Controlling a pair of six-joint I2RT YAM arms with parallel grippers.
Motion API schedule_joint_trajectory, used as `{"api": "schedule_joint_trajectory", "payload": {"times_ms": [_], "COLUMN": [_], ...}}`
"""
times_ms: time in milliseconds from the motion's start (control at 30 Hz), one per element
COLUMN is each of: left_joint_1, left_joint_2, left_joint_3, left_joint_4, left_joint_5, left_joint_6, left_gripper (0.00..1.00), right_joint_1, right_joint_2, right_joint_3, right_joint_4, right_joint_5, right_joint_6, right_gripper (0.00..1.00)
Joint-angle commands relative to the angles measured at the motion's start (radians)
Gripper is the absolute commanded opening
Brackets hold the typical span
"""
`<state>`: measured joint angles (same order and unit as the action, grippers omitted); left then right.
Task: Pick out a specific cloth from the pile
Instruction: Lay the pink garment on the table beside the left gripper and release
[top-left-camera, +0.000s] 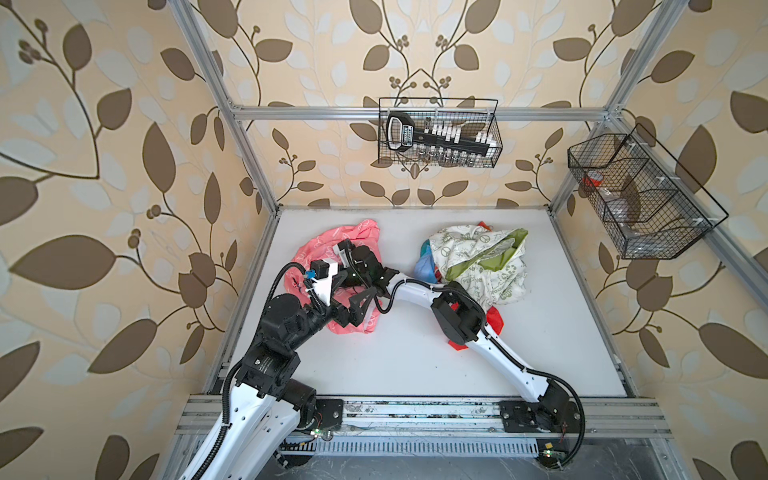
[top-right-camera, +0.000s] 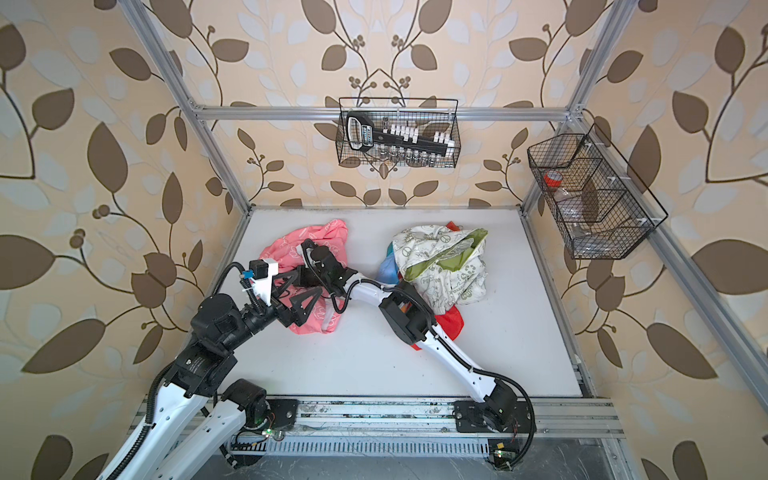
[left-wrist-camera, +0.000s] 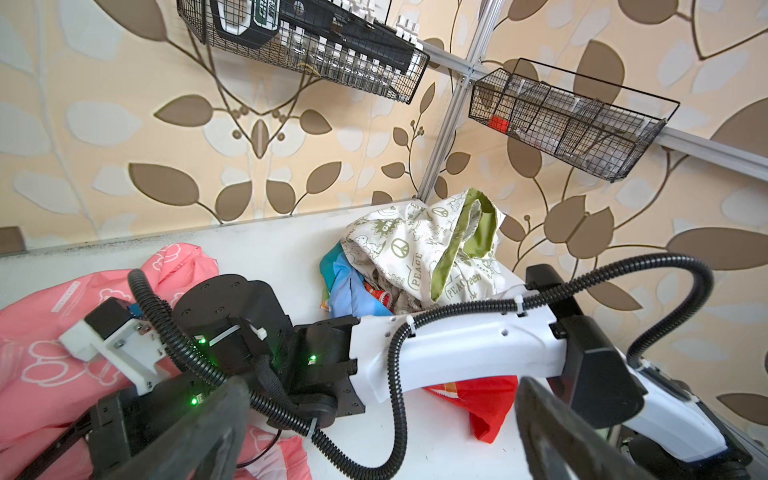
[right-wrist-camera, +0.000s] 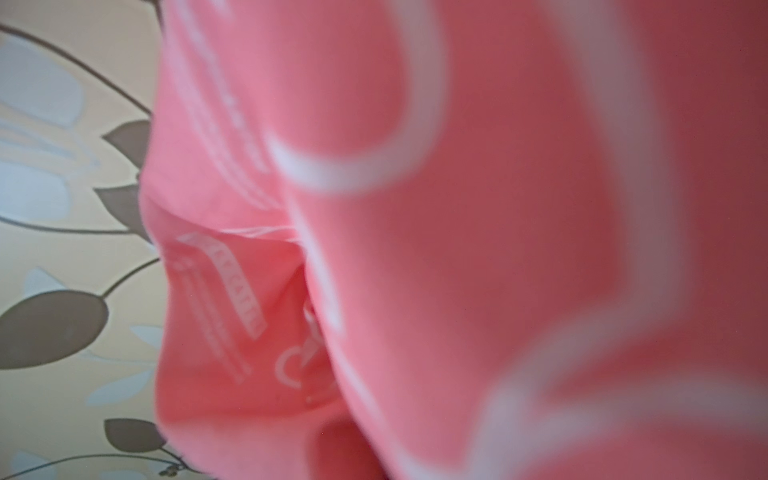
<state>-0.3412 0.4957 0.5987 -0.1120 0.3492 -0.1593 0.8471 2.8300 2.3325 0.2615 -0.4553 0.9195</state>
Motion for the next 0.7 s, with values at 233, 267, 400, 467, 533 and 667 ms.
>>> {"api": "schedule_joint_trajectory", "payload": {"times_ms": [233,267,400,467,533,667], "left_joint_1": [-0.009,-0.009,-0.009,-0.01,-0.01,-0.012], "left_joint_2": [-0.073,-0.075,-0.075,-0.078,-0.08,-0.088], "left_joint_3": [-0.031,-0.031,-0.029,-0.031,-0.033,-0.03], "left_joint_4": [-0.001,-0.002,-0.006,-0.006,-0.003,-0.004], "left_joint_5": [-0.149,-0.154,-0.155,-0.157,-0.161,-0.151], "left_joint_6": [-0.012,-0.012,-0.014,-0.014,-0.013,-0.012], "left_gripper": [0.99,0.99,0.99,0.99,0.99,0.99], "right_joint_1": [0.001,0.001,0.0,0.001,-0.001,-0.005], "right_joint_2": [0.098,0.089,0.031,-0.034,-0.102,-0.231], "right_joint_3": [0.06,0.05,0.029,-0.037,-0.107,-0.226], "right_joint_4": [0.129,0.138,0.093,0.091,0.091,0.044], "right_joint_5": [0.057,0.042,-0.037,-0.059,-0.059,-0.069], "right_joint_6": [0.142,0.132,0.023,-0.039,-0.081,-0.166], "right_gripper": [0.13,0.18,0.48,0.61,0.7,0.86]}}
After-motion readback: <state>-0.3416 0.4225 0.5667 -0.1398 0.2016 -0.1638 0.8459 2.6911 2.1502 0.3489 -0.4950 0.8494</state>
